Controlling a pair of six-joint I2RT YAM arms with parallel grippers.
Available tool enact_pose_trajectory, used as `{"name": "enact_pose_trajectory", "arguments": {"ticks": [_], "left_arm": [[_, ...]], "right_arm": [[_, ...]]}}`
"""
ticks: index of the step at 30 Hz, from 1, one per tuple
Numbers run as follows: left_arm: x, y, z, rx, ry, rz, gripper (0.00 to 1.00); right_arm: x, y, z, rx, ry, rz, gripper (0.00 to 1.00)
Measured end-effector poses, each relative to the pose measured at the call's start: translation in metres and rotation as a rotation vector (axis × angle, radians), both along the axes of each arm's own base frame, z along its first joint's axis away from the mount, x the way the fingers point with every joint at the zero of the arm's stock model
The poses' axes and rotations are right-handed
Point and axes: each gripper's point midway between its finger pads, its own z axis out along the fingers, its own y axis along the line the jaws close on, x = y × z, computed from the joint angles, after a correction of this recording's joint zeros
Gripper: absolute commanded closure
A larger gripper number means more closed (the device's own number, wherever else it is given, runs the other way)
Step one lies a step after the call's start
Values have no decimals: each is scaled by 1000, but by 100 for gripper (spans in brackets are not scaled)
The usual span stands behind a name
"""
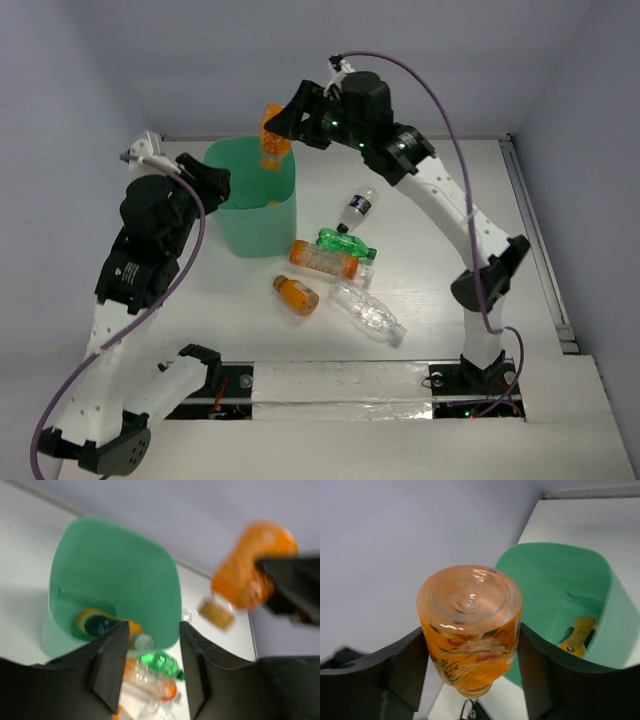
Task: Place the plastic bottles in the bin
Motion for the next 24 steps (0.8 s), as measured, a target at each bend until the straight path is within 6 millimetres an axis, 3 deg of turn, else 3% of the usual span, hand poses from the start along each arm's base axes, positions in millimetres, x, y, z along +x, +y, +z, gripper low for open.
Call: {"name": "enact_pose_trajectory", "arguments": {"ticks": [2, 5, 8, 11, 12, 14, 15, 17, 20, 23, 24], "left_arm": [[-17, 0, -24, -19, 46, -21, 65], [-27, -6, -62, -37, 131, -51, 66], [-39, -17, -110, -60, 244, -97, 62], [-57, -42, -164, -83, 378, -179, 49], [-65, -53, -180, -86, 420, -212, 39], [-86, -75, -211, -82, 509, -285, 30], [-96, -84, -223, -81, 545, -310, 23], [-111, -99, -243, -86, 607, -347, 18], [-118, -107, -265, -112, 665, -328, 9], [-118, -103, -285, -148, 701, -259, 6], [-117, -102, -289, -158, 706, -240, 5]], "right_arm": [[11, 21, -12, 5, 20, 9, 19], [22, 42, -41, -13, 69, 21, 5], [27, 46, -63, -45, 114, 17, 3], [26, 42, -63, -55, 113, 12, 6], [23, 38, -60, -59, 105, 10, 21], [16, 27, -49, -72, 76, 0, 51], [9, 17, -46, -85, 57, -7, 82], [-10, -7, -42, -113, 44, -23, 92], [-51, -51, -45, -155, 14, -32, 90], [-93, -93, -57, -176, -10, -29, 71], [-107, -106, -65, -188, -14, -25, 53]]}}
